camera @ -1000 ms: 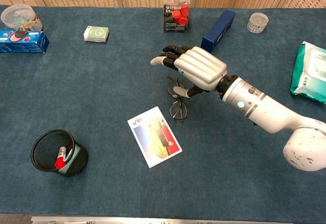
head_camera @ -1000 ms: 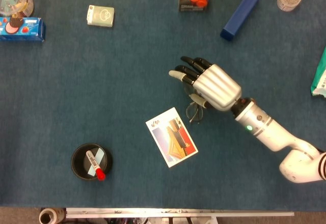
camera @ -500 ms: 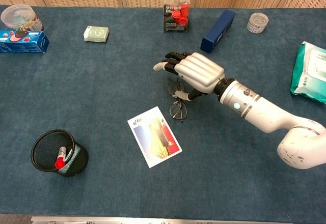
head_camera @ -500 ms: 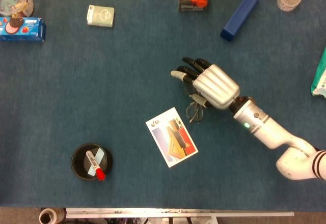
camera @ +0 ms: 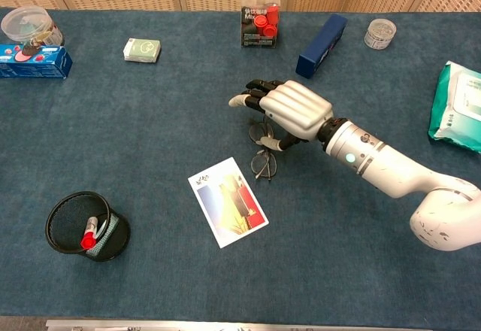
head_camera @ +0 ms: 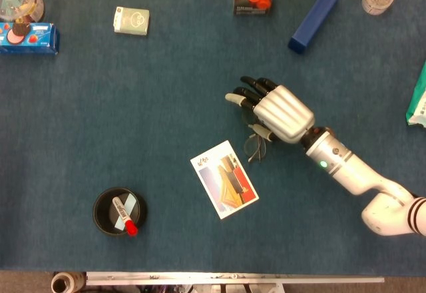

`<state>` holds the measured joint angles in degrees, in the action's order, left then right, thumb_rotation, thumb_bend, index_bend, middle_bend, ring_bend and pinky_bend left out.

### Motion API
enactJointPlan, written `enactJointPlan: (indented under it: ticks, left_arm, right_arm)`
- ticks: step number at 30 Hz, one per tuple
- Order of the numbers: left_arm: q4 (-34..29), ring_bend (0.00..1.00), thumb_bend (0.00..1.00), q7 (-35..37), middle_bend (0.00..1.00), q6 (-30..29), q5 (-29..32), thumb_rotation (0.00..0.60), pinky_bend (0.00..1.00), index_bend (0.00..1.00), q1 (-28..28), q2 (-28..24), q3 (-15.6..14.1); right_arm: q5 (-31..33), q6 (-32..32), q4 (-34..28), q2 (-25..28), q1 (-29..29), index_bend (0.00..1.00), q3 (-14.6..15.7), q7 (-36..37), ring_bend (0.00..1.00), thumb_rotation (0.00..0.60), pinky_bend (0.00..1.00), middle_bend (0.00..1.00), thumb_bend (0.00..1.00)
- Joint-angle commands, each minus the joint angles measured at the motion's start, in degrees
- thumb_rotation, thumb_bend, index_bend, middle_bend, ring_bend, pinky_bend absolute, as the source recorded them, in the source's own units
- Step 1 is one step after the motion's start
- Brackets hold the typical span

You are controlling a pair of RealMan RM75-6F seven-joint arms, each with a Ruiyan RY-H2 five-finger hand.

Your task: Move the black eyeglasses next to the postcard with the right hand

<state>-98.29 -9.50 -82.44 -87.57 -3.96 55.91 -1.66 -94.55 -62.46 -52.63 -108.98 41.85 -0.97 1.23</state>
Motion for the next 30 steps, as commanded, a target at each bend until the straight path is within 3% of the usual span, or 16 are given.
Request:
enactJointPlan:
  ticks: [1,9,13,20,25,30]
  left_arm:
    - [0.0,0.38,0.00,-0.2,0.46,0.0,0.1,0.600,0.46,0.55,0.0,0.1,0.0]
    - [0.1,0.38,0.00,-0.6,0.46,0.2,0.3,0.600,0.46,0.55,-0.1,0.3,0.1]
    - [0.3,0.38,0.00,-0.5,0.46,0.1,0.8,0.600,0.46,0.55,-0.1,0.5,0.4]
    - [0.7,0.38,0.00,-0.7,0.46,0.2,1.5,0.600,0.46,0.55,-0.2,0.9,0.9]
    - [1.0,0.38,0.00,-1.1,0.46,0.6,2.0,0.600,0.46,0.55,-0.5,1.3,1.1]
    - [1.9,0.38,0.00,-0.5,0.46,0.5,1.9,0.600,0.46,0.55,-0.8,2.0,1.5]
  right_arm:
    - [-0.7,-1.5,-1.8,1.0,-0.1,0.19,0.0,0.0,0.10,0.600,0.23,0.24,0.27]
    - [-2.8,-6.4,-10.6,6.6,-1.6,0.19,0.6,-4.7,0.10,0.600,0.23,0.24,0.26]
    - [-3.9,-11.6,-21.1,15.1,-5.3,0.19,1.3,-15.3,0.10,0.600,0.23,0.24,0.27]
    - [-0.5,-16.6,-33.2,25.9,-12.2,0.22,1.9,-25.6,0.10,0.600,0.23,0.24,0.27]
    - [3.2,-20.3,-38.3,31.7,-17.7,0.23,2.4,-30.0,0.10,0.600,0.23,0.24,0.27]
    - [6.1,-24.1,-40.4,35.1,-22.8,0.23,2.7,-29.7,0.10,0.600,0.23,0.24,0.27]
